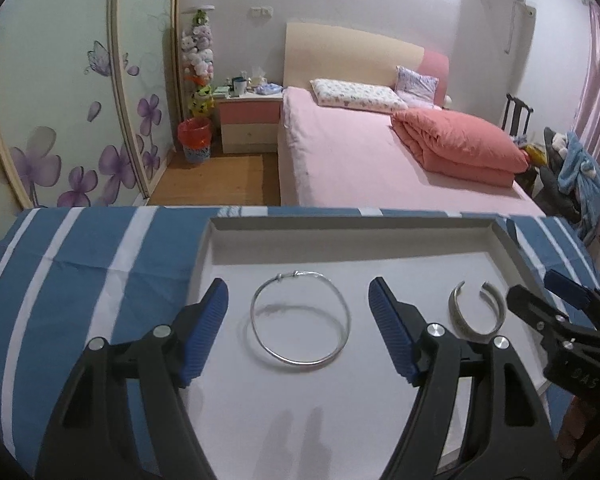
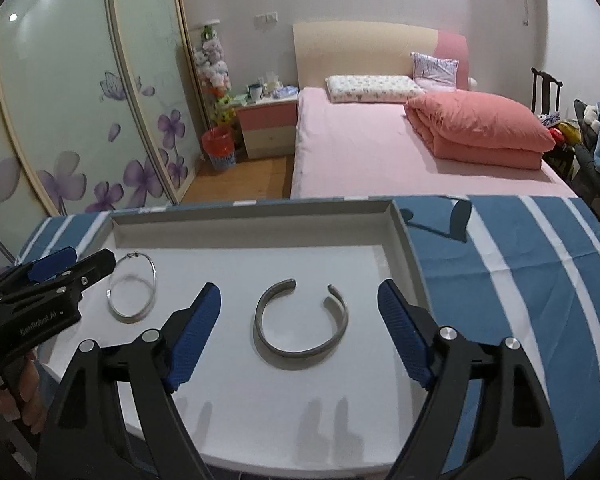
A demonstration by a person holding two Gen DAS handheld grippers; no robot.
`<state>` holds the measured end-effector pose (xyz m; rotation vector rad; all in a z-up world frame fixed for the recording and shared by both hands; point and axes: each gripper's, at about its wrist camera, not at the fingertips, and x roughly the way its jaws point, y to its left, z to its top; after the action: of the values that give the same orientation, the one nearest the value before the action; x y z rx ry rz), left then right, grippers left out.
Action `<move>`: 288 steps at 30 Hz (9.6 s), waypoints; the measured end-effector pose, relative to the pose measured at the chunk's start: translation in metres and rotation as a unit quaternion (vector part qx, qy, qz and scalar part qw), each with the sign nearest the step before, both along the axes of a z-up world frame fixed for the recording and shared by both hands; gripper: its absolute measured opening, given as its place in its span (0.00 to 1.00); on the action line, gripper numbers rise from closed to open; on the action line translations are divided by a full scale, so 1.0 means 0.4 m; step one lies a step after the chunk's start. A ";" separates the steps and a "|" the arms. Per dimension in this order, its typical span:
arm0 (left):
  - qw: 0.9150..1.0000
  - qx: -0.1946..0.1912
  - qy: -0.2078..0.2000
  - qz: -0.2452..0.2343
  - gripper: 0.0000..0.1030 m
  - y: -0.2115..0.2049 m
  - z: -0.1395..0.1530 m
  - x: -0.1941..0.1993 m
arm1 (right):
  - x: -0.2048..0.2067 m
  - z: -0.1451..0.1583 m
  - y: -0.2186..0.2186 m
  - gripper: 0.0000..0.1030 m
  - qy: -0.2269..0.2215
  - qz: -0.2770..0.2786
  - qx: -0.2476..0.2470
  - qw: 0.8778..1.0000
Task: Organize jewelry
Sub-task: 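Open the right tool over the tray while the left tool releases the wire bangle there, then grasp the yellow watch with the left tool while the right tool approaches the pink bracelet, then grasp and lift the pink beaded bracelet with the right tool while the left holds the watch, then carry the watch into the tray with the left tool while the right tool drops the pink bracelet there, then move the left tool to the dark red bead bracelet while the right tool approaches the pearl bracelet, then grasp the dark red bracelet with the left tool while the right tool grasps the pearl bracelet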
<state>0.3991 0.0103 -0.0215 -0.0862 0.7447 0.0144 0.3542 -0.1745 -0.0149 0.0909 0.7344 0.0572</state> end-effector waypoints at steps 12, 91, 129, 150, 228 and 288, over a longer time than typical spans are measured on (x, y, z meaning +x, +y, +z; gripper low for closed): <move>0.999 -0.019 -0.047 -0.002 0.74 0.038 0.086 -0.236 | -0.183 0.083 -0.014 0.78 -0.053 0.008 -0.001 0.999; 0.997 -0.050 0.049 -0.021 0.43 0.004 -0.091 -0.554 | -0.324 -0.134 -0.053 0.29 0.082 0.022 -0.054 0.995; 0.998 -0.043 -0.034 -0.024 0.43 -0.004 0.023 -0.647 | -0.591 0.109 -0.083 0.19 -0.185 0.037 0.141 0.972; 0.995 0.006 -0.101 -0.018 0.43 -0.025 0.139 -0.544 | -0.529 0.168 -0.060 0.19 -0.239 0.029 0.093 0.966; 0.998 -0.004 -0.057 0.010 0.56 0.091 -0.030 -0.529 | -0.418 -0.066 0.076 0.31 0.003 0.053 0.021 0.998; 0.999 0.000 0.018 -0.045 0.09 0.050 -0.087 -0.454 | -0.425 -0.100 -0.010 0.10 0.018 0.015 0.038 0.999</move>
<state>0.2176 0.0301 -0.0563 -0.0522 0.7844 -0.0697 0.1840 -0.1784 -0.0547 0.1540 0.7692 0.1126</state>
